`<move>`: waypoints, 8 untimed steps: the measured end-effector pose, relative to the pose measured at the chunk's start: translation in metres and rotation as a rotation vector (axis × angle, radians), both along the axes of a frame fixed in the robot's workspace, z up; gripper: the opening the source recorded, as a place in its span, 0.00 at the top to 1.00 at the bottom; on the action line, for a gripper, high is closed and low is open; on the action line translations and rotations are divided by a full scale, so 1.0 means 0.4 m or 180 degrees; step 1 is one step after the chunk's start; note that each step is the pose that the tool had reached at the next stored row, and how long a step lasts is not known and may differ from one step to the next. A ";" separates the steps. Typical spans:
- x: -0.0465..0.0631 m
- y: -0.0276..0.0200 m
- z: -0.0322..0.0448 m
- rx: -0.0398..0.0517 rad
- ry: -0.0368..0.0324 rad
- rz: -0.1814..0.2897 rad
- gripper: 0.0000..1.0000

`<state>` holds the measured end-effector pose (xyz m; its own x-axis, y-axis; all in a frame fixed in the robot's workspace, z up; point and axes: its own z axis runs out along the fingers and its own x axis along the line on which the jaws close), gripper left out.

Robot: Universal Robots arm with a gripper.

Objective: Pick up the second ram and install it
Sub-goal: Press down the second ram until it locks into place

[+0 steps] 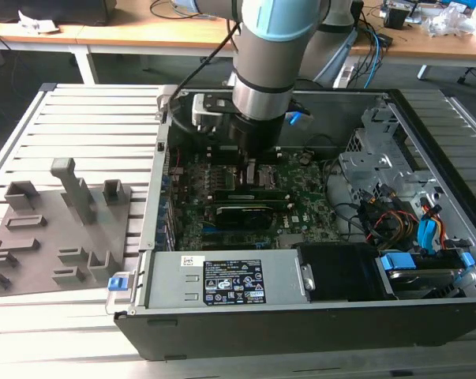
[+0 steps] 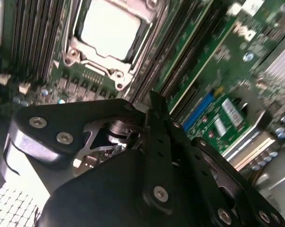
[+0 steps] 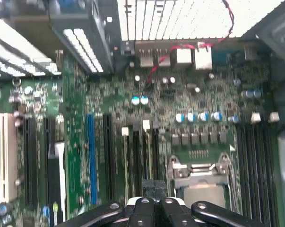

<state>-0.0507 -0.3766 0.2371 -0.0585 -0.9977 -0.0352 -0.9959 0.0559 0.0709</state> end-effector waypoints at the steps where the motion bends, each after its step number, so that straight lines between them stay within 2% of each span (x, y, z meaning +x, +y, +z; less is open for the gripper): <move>1: -0.009 0.000 -0.002 0.0002 0.0000 0.0000 0.89; 4: -0.024 0.000 -0.015 0.0014 0.0001 0.0001 0.89; 6: -0.026 0.000 -0.024 0.0036 0.0001 -0.0001 0.89; 7: -0.026 0.000 -0.024 0.0038 0.0000 -0.0001 0.89; 8: -0.025 0.001 -0.012 0.0045 -0.0004 0.0000 0.89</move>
<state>-0.0609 -0.3763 0.2323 -0.0586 -0.9971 -0.0494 -0.9960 0.0550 0.0705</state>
